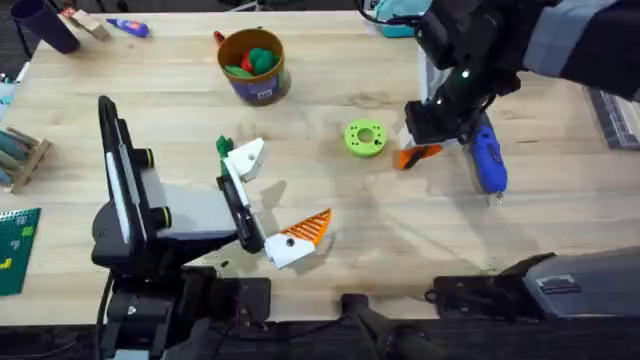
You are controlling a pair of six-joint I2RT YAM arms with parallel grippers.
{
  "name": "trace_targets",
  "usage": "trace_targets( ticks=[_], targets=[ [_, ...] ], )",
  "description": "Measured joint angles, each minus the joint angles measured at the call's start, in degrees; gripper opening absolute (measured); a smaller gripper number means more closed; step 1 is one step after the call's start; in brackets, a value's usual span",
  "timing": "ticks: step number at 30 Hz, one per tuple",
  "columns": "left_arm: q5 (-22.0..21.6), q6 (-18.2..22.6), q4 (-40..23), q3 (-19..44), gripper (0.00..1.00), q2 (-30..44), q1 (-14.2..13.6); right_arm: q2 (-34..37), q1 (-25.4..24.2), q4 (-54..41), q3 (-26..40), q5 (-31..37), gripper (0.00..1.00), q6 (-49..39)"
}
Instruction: Pick up the gripper from the table and insert it into the empty holder that is missing its gripper. Then pick up a screw, insert it into the mounting hole, and use the screwdriver to tighten it. Finally, clean up the table by picking up the vegetable and placing it into the bucket.
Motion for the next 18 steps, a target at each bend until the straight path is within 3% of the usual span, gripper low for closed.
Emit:
trace_targets(
  ticks=[7,18],
  targets=[
    [0.0,0.0,0.0,0.0,0.986,0.0,0.0,-0.9,0.0,-0.5,1.6,0.0,0.009,-0.1],
    [0.0,0.0,0.0,0.0,0.986,0.0,0.0,-11.1,0.0,-2.9,8.2,-1.0,0.009,0.0]
  ],
)
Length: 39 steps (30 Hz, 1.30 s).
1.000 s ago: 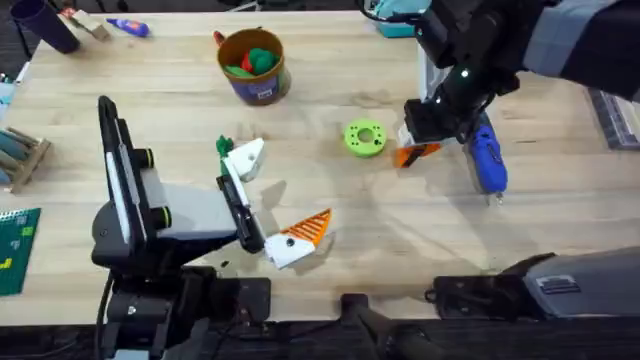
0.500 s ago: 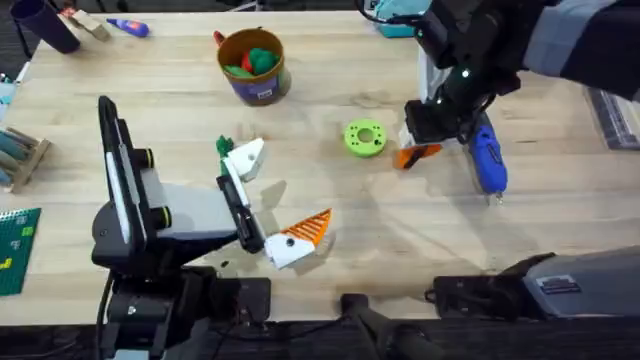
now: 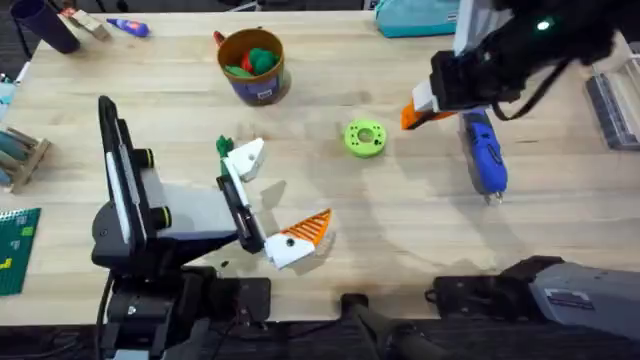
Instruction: Pick up the gripper from the table and insert it into the empty holder that is missing its gripper. Then pick up a screw, insert it into the mounting hole, and use the screwdriver to tighten it. Finally, clean up the table by picking up the vegetable and placing it into the bucket.
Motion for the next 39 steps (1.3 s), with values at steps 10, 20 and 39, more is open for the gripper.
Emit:
trace_targets(
  ticks=[10,20,39],
  targets=[
    [0.0,0.0,0.0,0.0,0.986,0.0,0.0,-3.9,0.0,4.1,0.1,-2.9,0.009,1.5],
    [0.0,0.0,0.0,0.0,0.986,0.0,0.0,-7.6,0.0,8.3,0.1,-3.7,0.008,3.3],
    [0.0,0.0,0.0,0.0,0.987,0.0,0.0,-8.1,-0.2,31.8,-2.9,-10.2,0.008,3.8]
  ],
)
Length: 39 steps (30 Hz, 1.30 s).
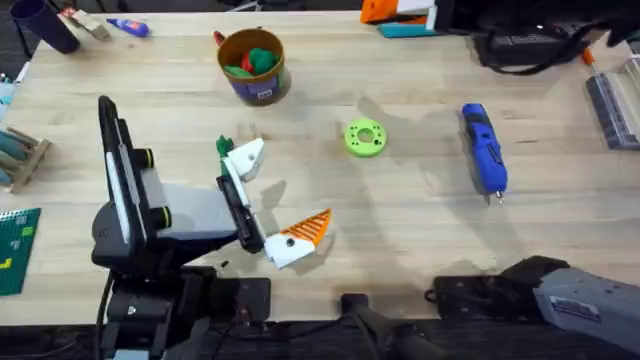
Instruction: Pick up the gripper from the table and insert it into the empty holder that is missing its gripper. Then pick up a screw, insert it into the mounting hole, and use the screwdriver to tighten it. Finally, clean up the table by picking up the vegetable and placing it into the bucket.
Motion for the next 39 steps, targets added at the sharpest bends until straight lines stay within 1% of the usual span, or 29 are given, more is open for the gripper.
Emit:
trace_targets(
  ticks=[3,6,11,15,19,21,24,27,33,39],
  targets=[
    [0.0,0.0,0.0,0.0,0.987,0.0,0.0,-0.9,-1.3,6.3,-4.1,-3.9,0.008,0.4],
    [0.0,0.0,0.0,0.0,0.987,0.0,0.0,-1.4,-3.9,9.9,-7.5,-8.3,0.008,1.4],
    [0.0,0.0,0.0,0.0,0.987,0.0,0.0,-1.5,-8.7,18.6,-13.4,-20.1,0.008,3.6],
    [0.0,0.0,0.0,0.0,0.986,0.0,0.0,-1.5,-10.7,30.4,-20.4,-29.6,0.008,7.7],
    [0.0,0.0,0.0,0.0,0.986,0.0,0.0,-1.5,-11.6,42.4,-28.1,-36.2,0.008,14.1],
    [0.0,0.0,0.0,0.0,0.986,0.0,0.0,-1.2,-11.9,48.2,-30.6,-39.0,0.008,17.5],
    [0.0,0.0,0.0,0.0,0.986,0.0,0.0,0.3,-12.0,55.4,-32.4,-43.2,0.008,22.4],
    [0.0,0.0,0.0,0.0,0.986,0.0,0.0,3.2,-12.0,60.3,-32.8,-47.7,0.008,26.4],
    [0.0,0.0,0.0,0.0,0.986,0.0,0.0,13.1,-12.0,68.9,-33.3,-58.8,0.008,32.9],
    [0.0,0.0,0.0,0.0,0.987,0.0,0.0,19.4,-11.8,70.7,-33.3,-68.2,0.008,35.9]
  ],
)
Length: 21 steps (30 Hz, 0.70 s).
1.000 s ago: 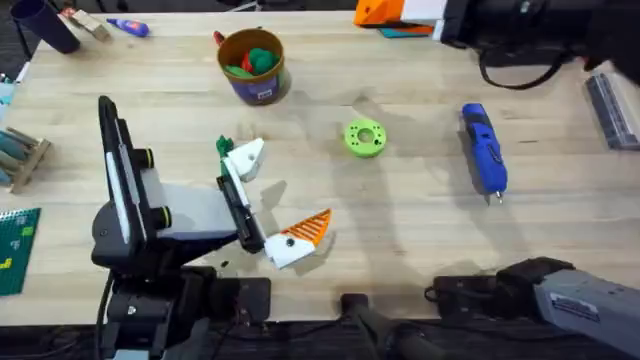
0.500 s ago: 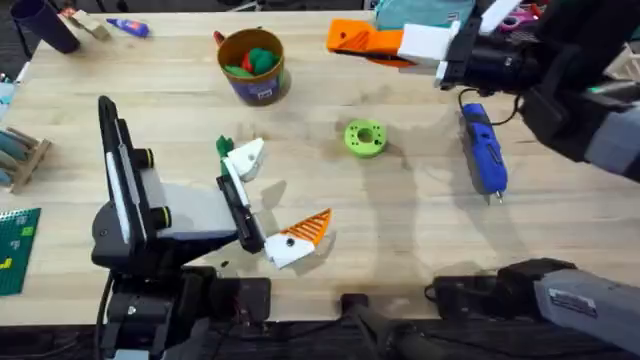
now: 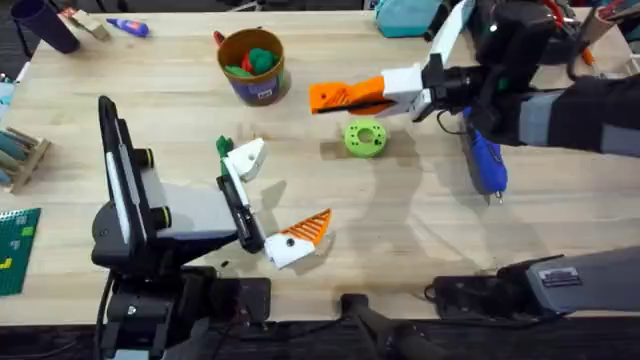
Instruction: Pick up the gripper from the table and insert it into the empty holder that is missing its gripper. Then pick up a screw, insert it into the mounting hole, and use the screwdriver to tighten it. Finally, clean up the table by picking up the vegetable and placing it into the bucket.
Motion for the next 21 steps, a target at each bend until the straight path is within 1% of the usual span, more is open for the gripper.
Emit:
trace_targets(
  ticks=[4,6,8,11,13,17,21],
  targets=[
    [0.0,0.0,0.0,0.0,0.986,0.0,0.0,1.9,1.2,0.3,0.0,-3.3,0.008,0.9],
    [0.0,0.0,0.0,0.0,0.986,0.0,0.0,2.5,2.2,2.9,-0.1,-4.7,0.008,1.9],
    [0.0,0.0,0.0,0.0,0.986,0.0,0.0,3.3,3.1,8.5,-0.3,-5.7,0.008,4.4],
    [0.0,0.0,0.0,0.0,0.986,0.0,0.0,5.5,3.9,22.1,-0.4,-6.5,0.008,10.7],
    [0.0,0.0,0.0,0.0,0.986,0.0,0.0,7.3,4.4,28.7,-0.4,-6.8,0.008,15.5],
    [0.0,0.0,0.0,0.0,0.986,0.0,0.0,10.9,5.8,30.0,-0.4,-7.2,0.008,21.6],
    [0.0,0.0,0.0,0.0,0.986,0.0,0.0,13.2,7.6,30.5,-0.4,-7.3,0.008,24.3]
  ],
)
